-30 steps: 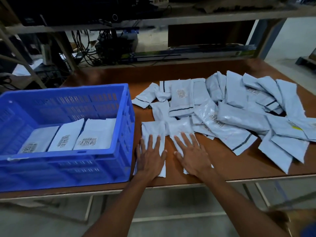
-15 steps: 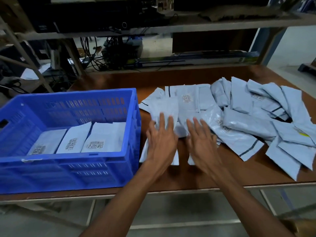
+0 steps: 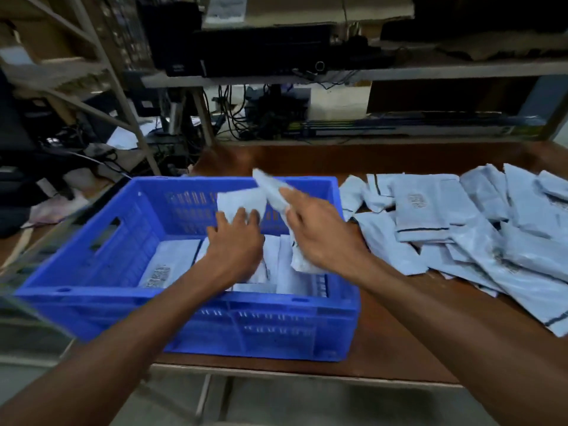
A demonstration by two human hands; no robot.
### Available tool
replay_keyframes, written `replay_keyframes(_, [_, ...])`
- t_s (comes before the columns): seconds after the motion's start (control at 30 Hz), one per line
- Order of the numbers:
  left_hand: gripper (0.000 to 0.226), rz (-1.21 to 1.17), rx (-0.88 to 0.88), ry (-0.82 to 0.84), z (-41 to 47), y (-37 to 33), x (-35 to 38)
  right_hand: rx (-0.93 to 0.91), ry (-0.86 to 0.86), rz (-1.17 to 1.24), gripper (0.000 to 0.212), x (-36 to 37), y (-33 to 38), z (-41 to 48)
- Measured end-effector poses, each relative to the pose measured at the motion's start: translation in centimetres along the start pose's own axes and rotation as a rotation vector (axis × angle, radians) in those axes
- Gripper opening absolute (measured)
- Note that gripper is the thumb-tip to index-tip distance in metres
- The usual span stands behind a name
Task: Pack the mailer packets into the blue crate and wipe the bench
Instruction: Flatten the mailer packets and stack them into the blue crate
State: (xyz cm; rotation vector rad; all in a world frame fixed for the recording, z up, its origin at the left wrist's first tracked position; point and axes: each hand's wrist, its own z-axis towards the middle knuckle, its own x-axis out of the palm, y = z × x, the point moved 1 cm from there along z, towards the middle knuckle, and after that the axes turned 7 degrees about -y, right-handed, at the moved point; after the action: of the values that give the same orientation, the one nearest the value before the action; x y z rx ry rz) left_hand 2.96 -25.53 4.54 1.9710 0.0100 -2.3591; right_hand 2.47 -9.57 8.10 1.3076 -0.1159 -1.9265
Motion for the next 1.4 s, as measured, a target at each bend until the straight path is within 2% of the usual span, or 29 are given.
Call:
replay_keyframes(0.1, [0.050, 0.054, -0.008, 0.116, 1.1, 1.4, 2.3, 0.121, 0.199, -0.207, 0.021, 4.5, -0.4, 1.0])
replay_keyframes(0.23, [0.046, 0.023, 0.045, 0.239, 3.2, 1.1, 3.8, 0.314, 0.390, -0.386, 0.024, 7.8, -2.4, 1.7])
replay_keyframes(0.3, [0.053, -0.034, 0.056, 0.360, 4.0, 1.1, 4.8, 0.328, 0.518, -0.472, 0.035, 8.8, -3.1, 1.7])
replay_keyframes(0.4, [0.067, 0.059, 0.296, 0.658, 4.1, 1.3, 6.5, 0.273, 0.901, -0.597, 0.050, 10.7, -4.2, 0.9])
replay_keyframes(0.47, [0.078, 0.113, 0.345, 0.762, 4.1, 1.9, 7.1, 0.430, 1.051, -0.569, 0.065, 11.4, -5.2, 0.5])
replay_keyframes(0.53, [0.096, 0.104, 0.317, 0.760, 4.5, 2.2, 7.4, 0.542, 1.121, -0.551, 0.095, 11.5, -5.8, 0.8])
replay_keyframes(0.63, [0.111, 0.143, 0.406, 0.819, 5.0, 2.0, 8.2, 0.507, 1.183, -0.606, 0.120, 11.7, -6.1, 1.1])
replay_keyframes(0.73, [0.100, 0.211, 0.518, 0.842, 5.0, 2.4, 8.4, 0.447, 1.187, -0.641, 0.123, 12.0, -6.0, 0.9])
replay_keyframes(0.9, [0.110, 0.198, 0.478, 0.798, 5.4, 3.4, 9.3, 0.423, 1.203, -0.611, 0.110, 12.5, -5.7, 1.1])
replay_keyframes(0.97, [0.106, 0.222, 0.462, 0.736, 5.7, 3.1, 8.4, 0.340, 1.112, -0.579, 0.082, 11.7, -5.1, 1.7])
replay_keyframes(1.03, [0.095, 0.168, 0.435, 0.566, 6.6, 1.6, 6.3, 0.164, 0.759, -0.505, 0.047, 8.8, -4.2, 3.3])
replay_keyframes(1.1, [0.073, 0.004, 0.410, 0.283, 7.6, -0.9, 3.6, 0.145, 0.321, -0.317, 0.036, 3.9, -4.0, 4.8])
replay_keyframes(1.17, [0.059, -0.196, 0.405, 0.020, 8.5, -4.2, 0.8, 0.142, 0.014, -0.201, 0.036, -1.9, -5.5, 5.3])
replay_keyframes(1.23, [0.053, -0.327, 0.416, -0.101, 8.5, -8.4, -1.4, 0.191, -0.119, -0.189, 0.035, -6.8, -9.0, 4.2])
replay_keyframes(1.3, [0.051, -0.323, 0.454, -0.124, 7.7, -13.8, -2.7, 0.290, -0.174, -0.218, 0.028, -10.3, -14.0, 1.7])
replay_keyframes(1.37, [0.050, -0.257, 0.485, -0.060, 6.4, -19.5, -3.2, 0.392, -0.207, -0.240, 0.025, -12.2, -18.9, -1.4])
replay_keyframes(1.4, [0.049, -0.235, 0.472, 0.025, 5.6, -22.2, -2.8, 0.445, -0.191, -0.251, 0.026, -12.4, -21.2, -3.0])
